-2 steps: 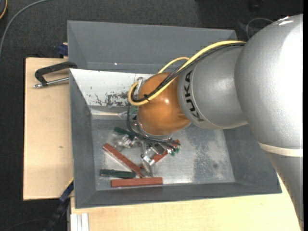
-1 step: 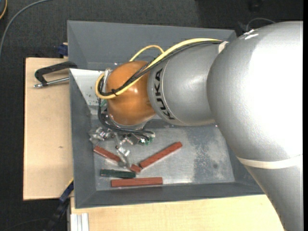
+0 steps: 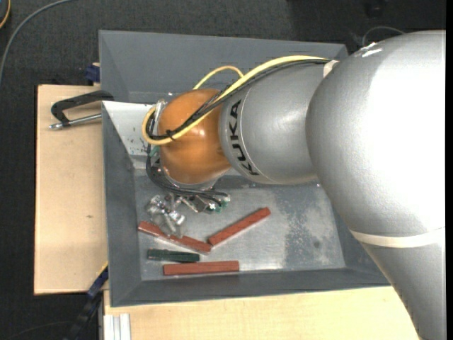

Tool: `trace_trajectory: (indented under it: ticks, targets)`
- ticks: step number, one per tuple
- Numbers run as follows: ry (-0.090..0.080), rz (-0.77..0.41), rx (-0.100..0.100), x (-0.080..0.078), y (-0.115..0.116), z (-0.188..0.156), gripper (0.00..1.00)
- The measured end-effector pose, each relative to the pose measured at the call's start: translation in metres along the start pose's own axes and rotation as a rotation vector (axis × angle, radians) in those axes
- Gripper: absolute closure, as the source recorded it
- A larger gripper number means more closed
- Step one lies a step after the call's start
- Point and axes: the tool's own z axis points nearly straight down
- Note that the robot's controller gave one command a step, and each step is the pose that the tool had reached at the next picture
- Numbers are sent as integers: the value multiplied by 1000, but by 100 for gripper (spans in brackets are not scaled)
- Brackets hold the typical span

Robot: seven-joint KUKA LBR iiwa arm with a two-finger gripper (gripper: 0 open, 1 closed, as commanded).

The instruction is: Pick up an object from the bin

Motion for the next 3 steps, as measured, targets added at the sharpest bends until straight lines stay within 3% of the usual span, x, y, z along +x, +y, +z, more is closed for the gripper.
trace_trajectory:
  ticks: [1, 2, 3]
  targets:
    - [2, 0, -2, 1, 1, 1, 0]
    - [11, -37, -1, 83, -25, -52, 0]
    - [11, -98, -4, 105, -77, 3, 0]
